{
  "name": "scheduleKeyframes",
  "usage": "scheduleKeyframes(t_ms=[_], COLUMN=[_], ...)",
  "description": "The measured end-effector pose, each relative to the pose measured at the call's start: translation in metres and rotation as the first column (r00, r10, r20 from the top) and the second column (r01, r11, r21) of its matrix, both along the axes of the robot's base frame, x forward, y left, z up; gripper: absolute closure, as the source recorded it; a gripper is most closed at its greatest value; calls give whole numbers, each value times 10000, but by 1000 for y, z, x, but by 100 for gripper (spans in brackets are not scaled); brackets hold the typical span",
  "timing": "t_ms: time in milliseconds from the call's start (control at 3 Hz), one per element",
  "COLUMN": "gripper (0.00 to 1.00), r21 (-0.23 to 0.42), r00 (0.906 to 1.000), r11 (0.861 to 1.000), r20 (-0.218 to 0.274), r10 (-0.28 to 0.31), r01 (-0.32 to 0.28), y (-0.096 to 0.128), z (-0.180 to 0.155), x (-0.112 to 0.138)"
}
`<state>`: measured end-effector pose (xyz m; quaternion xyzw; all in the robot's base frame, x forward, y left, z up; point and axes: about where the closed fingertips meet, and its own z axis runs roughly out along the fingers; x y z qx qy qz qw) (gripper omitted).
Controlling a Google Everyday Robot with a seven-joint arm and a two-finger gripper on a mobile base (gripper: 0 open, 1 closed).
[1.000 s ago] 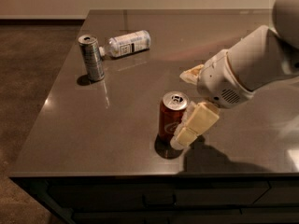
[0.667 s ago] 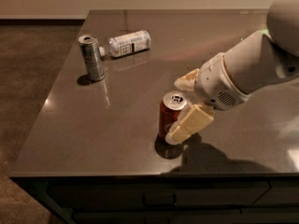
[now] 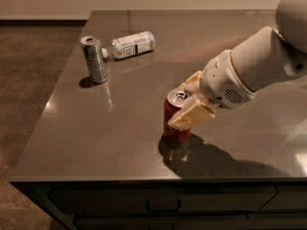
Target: Pick coke can
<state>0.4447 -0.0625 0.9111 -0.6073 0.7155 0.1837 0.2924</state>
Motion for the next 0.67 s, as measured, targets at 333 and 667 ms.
scheduleKeyframes(t_ms=[333, 667], gripper=[87, 100], r21=[128, 111], r00=[9999, 9997], r11=[9998, 9996], r20=[-61, -39], r10=[151, 246], r01=[-150, -245], y=[-2, -8], z=[18, 46], x=[12, 29])
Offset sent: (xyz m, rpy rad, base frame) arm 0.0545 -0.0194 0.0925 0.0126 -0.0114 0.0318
